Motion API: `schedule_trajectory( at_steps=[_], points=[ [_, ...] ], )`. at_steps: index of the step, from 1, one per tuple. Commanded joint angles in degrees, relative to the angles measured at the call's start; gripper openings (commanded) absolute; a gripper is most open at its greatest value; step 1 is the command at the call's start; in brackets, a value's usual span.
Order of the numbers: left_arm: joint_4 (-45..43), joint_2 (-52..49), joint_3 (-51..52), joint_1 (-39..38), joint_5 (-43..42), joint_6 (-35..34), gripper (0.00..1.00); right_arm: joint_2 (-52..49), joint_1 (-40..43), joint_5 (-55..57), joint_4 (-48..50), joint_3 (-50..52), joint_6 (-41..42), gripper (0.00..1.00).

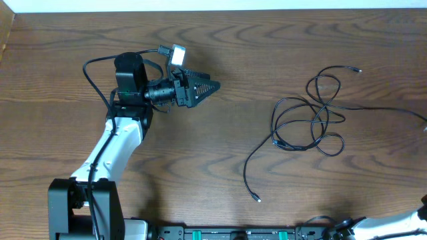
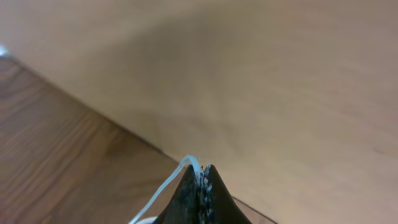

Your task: Untangle cables

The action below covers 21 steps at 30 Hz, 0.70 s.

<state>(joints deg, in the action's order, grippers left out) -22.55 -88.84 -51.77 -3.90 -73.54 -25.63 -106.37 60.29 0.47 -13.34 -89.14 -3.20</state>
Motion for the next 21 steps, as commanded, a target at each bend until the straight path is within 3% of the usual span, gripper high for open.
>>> schedule_trajectory(
  at_steps=[1,3,4,5,7,12,21],
  points=[
    [-0.2,-0.52,0.28,-0.04,-0.35,0.52,0.99,-0.02,-1.16,-1.07,-0.24,-0.96,-3.74,0.06],
    [-0.2,-0.52,0.28,-0.04,-0.35,0.52,0.99,-0.44,-1.2,-0.42,-0.98,-0.94,-3.69,0.28],
    [-0.22,-0.52,0.28,-0.04,-0.35,0.52,0.99,-0.63,-1.16,-0.42,-1.57,-0.94,-3.72,0.48],
    [-0.2,-0.52,0.28,-0.04,-0.35,0.52,0.99,-0.7,-1.11,-0.39,-2.03,-0.94,-3.72,0.6],
    [-0.2,-0.52,0.28,-0.04,-0.35,0.52,0.99,-0.76,-1.07,-0.42,-2.91,-0.94,-3.69,0.73],
    [-0.2,-0.52,0.28,-0.04,-0.35,0.52,0.99,-0.76,-1.4,-5.05,-3.85,-0.94,-2.86,0.87],
    [-0.22,-0.52,0.28,-0.04,-0.35,0.52,0.99,-0.76,-7.91,-20.44,-7.13,-0.94,-3.8,0.91]
  ],
)
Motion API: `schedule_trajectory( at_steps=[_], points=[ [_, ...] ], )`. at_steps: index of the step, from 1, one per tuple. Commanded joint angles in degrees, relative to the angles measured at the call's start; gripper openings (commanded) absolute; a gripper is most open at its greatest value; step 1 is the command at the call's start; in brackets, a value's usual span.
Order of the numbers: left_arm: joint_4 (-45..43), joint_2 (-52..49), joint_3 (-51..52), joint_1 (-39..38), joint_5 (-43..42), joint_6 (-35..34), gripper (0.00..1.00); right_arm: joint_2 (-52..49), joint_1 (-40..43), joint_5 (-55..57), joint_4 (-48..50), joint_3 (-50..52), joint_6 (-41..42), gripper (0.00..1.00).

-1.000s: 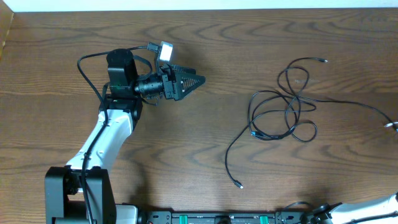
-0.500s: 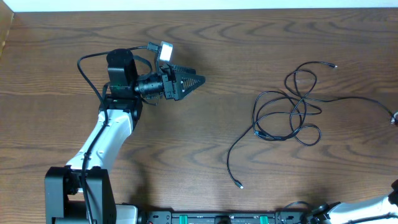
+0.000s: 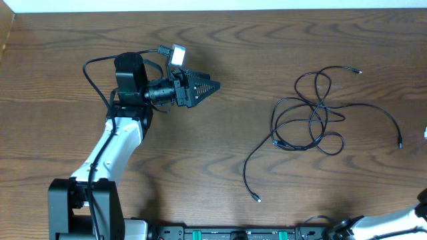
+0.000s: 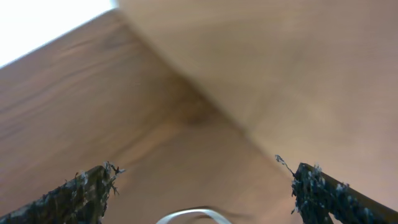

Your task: Untangle cables

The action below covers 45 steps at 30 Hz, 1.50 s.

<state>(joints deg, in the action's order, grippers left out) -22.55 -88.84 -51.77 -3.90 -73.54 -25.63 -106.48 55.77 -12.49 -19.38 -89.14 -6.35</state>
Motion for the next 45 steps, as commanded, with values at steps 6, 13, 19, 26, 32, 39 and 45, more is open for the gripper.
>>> schedule_trajectory(
  at_steps=[6,13,19,26,32,39,45],
  points=[
    [-0.22,-0.52,0.28,-0.04,-0.35,0.52,0.99,-0.68,-10.4,-10.29,-6.23,-0.9,-1.05,0.92],
    [-0.22,-0.52,0.28,-0.04,-0.35,0.52,0.99,-0.68,-18.97,-13.25,-13.53,-0.61,-1.01,0.99],
    [-0.22,-0.52,0.28,-0.04,-0.35,0.52,0.99,-0.68,-26.12,-17.62,-22.16,-0.61,-1.01,0.99],
    [-0.22,-0.52,0.28,-0.04,-0.35,0.52,0.99,-0.68,-33.51,-17.88,-30.45,0.44,5.55,0.95],
    [-0.22,-0.52,0.28,-0.04,-0.35,0.52,0.99,-0.68,-39.89,-14.12,-36.3,3.23,10.08,0.86],
    [-0.2,-0.52,0.28,-0.04,-0.37,0.52,0.99,-0.68,-47.12,-3.58,-36.15,8.31,22.88,0.88],
    [-0.2,-0.52,0.28,0.04,-0.5,0.52,0.99,-0.68,-49.22,2.69,-35.98,10.38,31.19,0.84]
  ],
)
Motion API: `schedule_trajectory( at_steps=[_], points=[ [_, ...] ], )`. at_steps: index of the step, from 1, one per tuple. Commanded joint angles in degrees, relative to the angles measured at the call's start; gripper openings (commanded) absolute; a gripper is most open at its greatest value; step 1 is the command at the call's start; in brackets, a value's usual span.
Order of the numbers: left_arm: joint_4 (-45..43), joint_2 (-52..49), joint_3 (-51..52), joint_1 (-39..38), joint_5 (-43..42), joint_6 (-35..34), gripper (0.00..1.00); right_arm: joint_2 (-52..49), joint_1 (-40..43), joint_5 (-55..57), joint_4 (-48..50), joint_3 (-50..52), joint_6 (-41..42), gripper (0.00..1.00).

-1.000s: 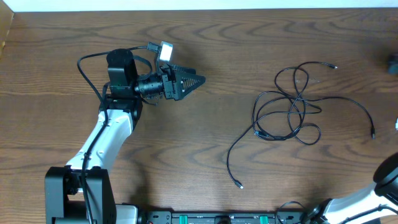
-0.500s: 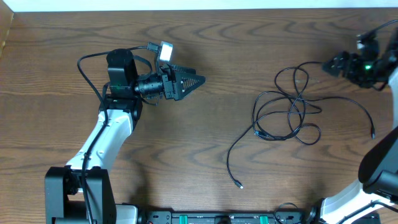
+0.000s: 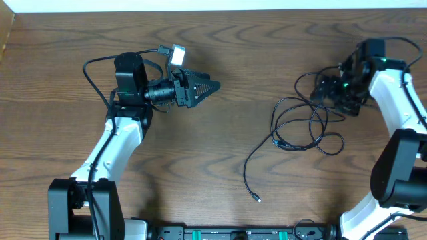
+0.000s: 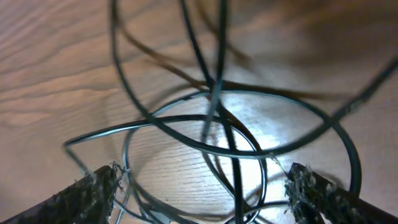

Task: Untangle cables
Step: 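Move the right gripper back left and grasp the black cable loops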

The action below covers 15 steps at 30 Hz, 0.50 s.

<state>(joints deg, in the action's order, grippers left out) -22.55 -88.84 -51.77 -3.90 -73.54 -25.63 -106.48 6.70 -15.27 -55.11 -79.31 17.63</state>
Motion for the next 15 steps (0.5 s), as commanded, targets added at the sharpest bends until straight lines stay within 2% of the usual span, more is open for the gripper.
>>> schedule_trajectory(
  at_steps=[1,4,8,15],
  points=[
    [-0.2,-0.52,0.28,0.2,-0.15,0.55,0.99,-0.66,-0.15,6.6,-0.61,0.57,8.41,0.83],
    [-0.11,-0.55,0.28,1.14,1.97,0.52,0.99,-0.55,-0.04,10.82,-2.25,0.57,12.15,0.83],
    [1.29,-0.55,0.28,2.73,6.05,0.52,0.99,0.02,-0.02,13.6,-2.99,0.57,13.18,0.83],
    [12.96,-0.55,0.28,3.63,18.84,0.52,0.99,1.51,0.0,14.69,-4.17,0.57,12.76,0.85]
  ],
)
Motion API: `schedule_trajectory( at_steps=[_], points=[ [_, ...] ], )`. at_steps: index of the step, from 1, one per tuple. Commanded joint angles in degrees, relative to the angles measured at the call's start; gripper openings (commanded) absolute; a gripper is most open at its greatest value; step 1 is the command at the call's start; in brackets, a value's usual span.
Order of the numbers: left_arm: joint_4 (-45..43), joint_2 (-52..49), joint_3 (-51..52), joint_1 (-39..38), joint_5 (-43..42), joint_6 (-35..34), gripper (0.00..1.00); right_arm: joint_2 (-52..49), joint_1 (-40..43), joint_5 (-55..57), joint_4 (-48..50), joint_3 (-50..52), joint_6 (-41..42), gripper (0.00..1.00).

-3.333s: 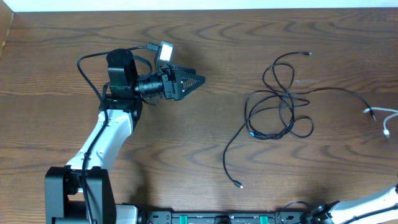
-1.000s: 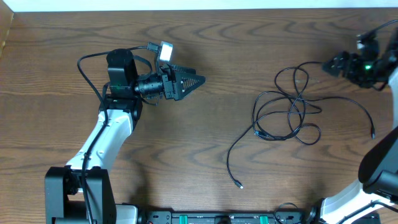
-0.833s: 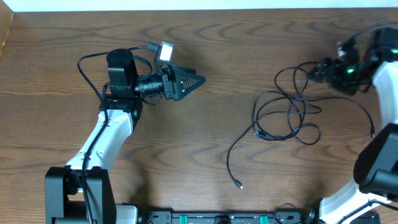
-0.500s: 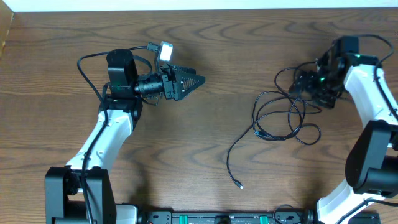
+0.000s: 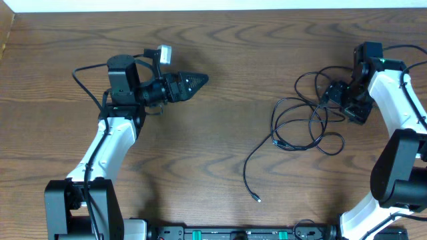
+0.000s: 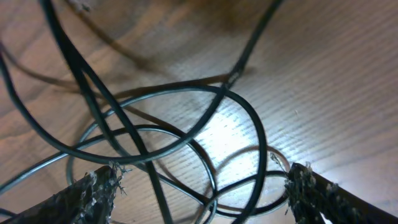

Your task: Untangle cables

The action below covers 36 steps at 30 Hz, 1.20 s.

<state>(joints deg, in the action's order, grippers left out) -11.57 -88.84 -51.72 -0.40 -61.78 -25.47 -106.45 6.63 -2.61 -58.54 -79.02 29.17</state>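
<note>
A tangle of thin black cables (image 5: 301, 127) lies on the wooden table at the right, with one loose end (image 5: 257, 198) trailing toward the front. My right gripper (image 5: 335, 95) is low over the tangle's upper right loops. In the right wrist view it (image 6: 205, 186) stands open, its dark fingers (image 6: 93, 194) wide apart, and crossing cable loops (image 6: 186, 106) lie on the wood between them. My left gripper (image 5: 199, 79) is at the far left, well away from the cables, pointing right with its fingers together and nothing in them.
The table's far edge (image 5: 213, 9) runs along the top. The right arm's own black lead (image 5: 400, 48) loops near the right edge. A black equipment rail (image 5: 233, 233) lines the front edge. Bare wood lies between the two arms.
My left arm has swung a little left and back, so its gripper tip sits higher and farther from the cables. My right gripper has shifted slightly over the tangle and stays open.
At first my right gripper was shut, off the right side, with one cable strand stretched out to the table's right edge. Then it was open and that strand's end lay on the table. After that the right arm stood over the tangle, open, where it remains.
</note>
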Motion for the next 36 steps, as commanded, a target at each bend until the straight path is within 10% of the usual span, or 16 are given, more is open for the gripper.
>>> schedule_trajectory(
  at_steps=[1,12,19,24,36],
  points=[
    [2.89,-0.55,0.24,0.13,7.54,0.39,0.98,1.68,0.07,2.03,-1.36,0.28,1.22,0.86],
    [3.82,-0.55,0.24,0.13,7.45,0.37,0.99,1.97,-1.49,-7.61,-3.37,2.03,2.14,0.79],
    [3.82,-0.55,0.24,0.13,7.45,0.37,0.99,1.97,-4.02,-7.43,2.43,6.88,6.21,0.47],
    [3.82,-0.55,0.24,0.13,7.45,0.37,0.98,1.97,-4.92,-7.43,6.29,9.05,6.58,0.01],
    [3.82,-0.55,0.24,0.13,7.45,0.37,0.98,8.26,-8.85,-11.28,11.61,2.45,3.48,0.01]
  ],
)
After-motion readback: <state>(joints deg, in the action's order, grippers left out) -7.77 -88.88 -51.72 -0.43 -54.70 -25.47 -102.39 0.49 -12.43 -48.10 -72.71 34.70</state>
